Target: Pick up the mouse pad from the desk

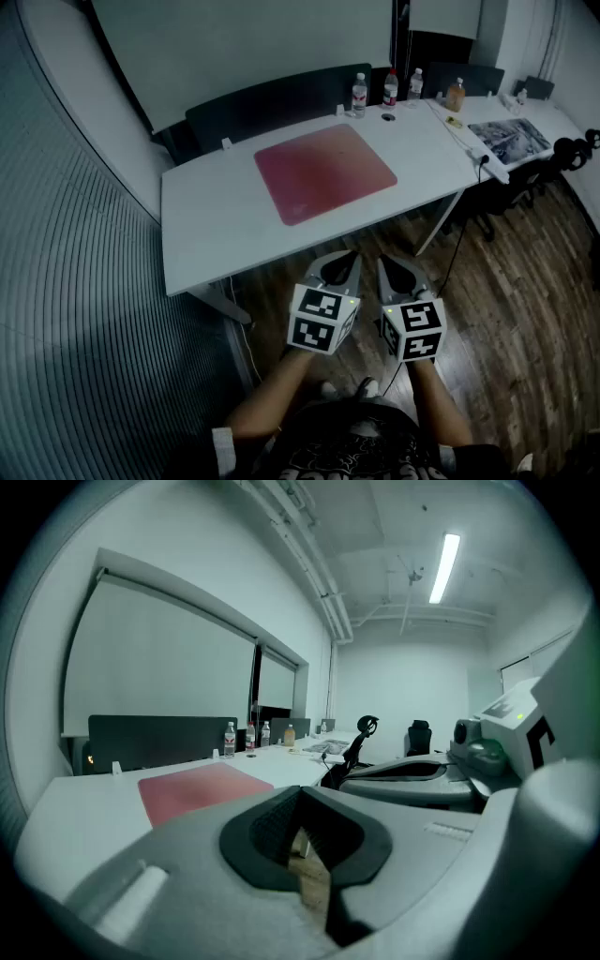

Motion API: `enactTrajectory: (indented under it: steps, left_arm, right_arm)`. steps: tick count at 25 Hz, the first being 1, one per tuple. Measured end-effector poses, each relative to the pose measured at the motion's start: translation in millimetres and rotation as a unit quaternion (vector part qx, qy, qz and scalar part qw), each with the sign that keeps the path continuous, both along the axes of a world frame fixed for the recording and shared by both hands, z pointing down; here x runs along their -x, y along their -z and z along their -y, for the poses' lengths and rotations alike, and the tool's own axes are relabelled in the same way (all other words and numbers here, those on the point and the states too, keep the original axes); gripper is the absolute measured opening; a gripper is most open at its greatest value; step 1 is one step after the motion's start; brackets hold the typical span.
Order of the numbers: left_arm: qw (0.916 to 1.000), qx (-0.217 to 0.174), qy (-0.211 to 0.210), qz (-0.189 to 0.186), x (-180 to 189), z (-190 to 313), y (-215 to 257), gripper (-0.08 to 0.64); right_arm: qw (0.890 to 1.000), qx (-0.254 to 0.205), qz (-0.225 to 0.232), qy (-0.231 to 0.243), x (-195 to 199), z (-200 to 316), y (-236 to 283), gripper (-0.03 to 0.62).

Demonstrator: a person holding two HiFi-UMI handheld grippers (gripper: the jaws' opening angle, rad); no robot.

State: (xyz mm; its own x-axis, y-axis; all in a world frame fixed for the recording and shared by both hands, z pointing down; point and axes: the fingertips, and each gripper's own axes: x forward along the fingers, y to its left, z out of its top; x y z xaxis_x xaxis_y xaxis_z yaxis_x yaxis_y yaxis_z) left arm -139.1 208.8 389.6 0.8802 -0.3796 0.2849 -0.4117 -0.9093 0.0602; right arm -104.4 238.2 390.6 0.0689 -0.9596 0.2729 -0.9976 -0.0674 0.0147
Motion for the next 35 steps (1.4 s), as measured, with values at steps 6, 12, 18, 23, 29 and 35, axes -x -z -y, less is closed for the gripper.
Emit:
enactTrajectory:
  steps: [6,12,18,23,29,35]
  left_arm:
    - [1.0,-0.001,-0.009,-0.001,1,4,0,0.006]
    - [0.9998,0.001,-0.019,-0.002,-11,8,-6,0.006]
    - [0.9997,-0.002,-0.022,0.003,-38,14,-5,0.006]
    - [0.9999,-0.007,-0.01,0.008,-69,33,-8,0.006]
    - [0.9998,-0.004,0.005,0.016,-116,60,-15,0.006]
    - [0.9994,-0.005,0.017,0.031,-158,82,-25,0.006]
  right_arm:
    - [1.0,-0.002,0.009,-0.01,2,4,-2,0.002]
    - [1.0,-0.005,0.007,-0.016,-9,8,-7,0.002]
    - [1.0,-0.011,0.01,-0.01,-31,18,-8,0.002]
    - [1.0,-0.017,0.011,0.007,-61,38,-11,0.002]
    - [1.0,-0.015,0.018,0.02,-110,67,-20,0.002]
    - [0.999,-0.018,0.027,0.033,-154,91,-25,0.002]
